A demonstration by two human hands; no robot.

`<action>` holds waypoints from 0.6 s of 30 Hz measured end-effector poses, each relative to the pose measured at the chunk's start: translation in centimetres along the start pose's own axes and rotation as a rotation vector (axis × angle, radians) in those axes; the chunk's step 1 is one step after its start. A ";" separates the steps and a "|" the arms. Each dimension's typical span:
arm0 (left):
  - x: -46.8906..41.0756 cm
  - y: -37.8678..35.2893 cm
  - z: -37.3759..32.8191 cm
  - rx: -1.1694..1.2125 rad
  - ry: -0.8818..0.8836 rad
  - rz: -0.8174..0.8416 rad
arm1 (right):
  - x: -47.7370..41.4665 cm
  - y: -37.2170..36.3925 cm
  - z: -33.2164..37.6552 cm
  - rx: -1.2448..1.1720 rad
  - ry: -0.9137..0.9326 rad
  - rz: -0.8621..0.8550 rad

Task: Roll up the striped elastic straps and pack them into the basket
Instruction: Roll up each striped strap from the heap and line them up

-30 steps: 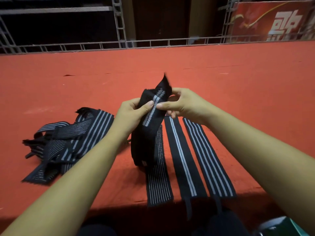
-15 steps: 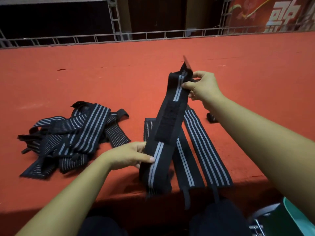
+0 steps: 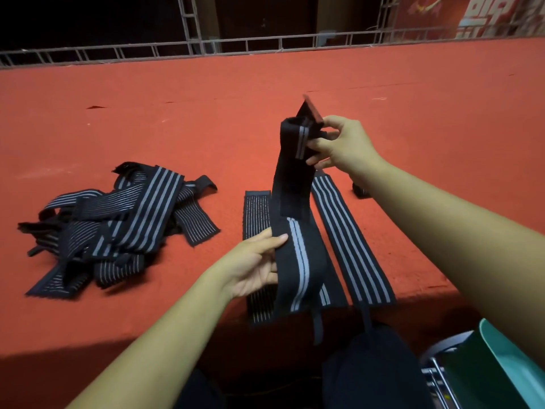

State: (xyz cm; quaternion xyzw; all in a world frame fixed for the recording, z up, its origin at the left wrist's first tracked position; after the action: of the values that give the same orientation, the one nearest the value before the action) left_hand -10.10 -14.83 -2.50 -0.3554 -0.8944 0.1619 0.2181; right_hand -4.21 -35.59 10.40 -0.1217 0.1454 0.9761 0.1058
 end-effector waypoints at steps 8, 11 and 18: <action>-2.2 -2.7 2.2 -0.004 0.062 0.116 | 0.4 1.1 -0.7 0.041 -0.024 -0.027; -4.3 -1.3 3.4 -0.197 0.062 -0.088 | 0.5 1.2 -1.3 0.045 -0.033 -0.022; -6.6 0.0 3.2 -0.675 -0.010 -0.332 | 0.9 0.6 -2.6 0.043 -0.051 0.009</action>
State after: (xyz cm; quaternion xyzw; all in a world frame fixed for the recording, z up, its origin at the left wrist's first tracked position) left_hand -7.35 -19.90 -7.04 -0.2568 -0.9439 -0.1776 0.1074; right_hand -4.69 -36.84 7.86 -0.0939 0.1643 0.9760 0.1075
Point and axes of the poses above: each hand's wrist, its own x-axis away from the middle knuckle, its own y-axis out of the back of the hand, z = x × y, the point moved 3 cm from there along -x, towards the middle knuckle
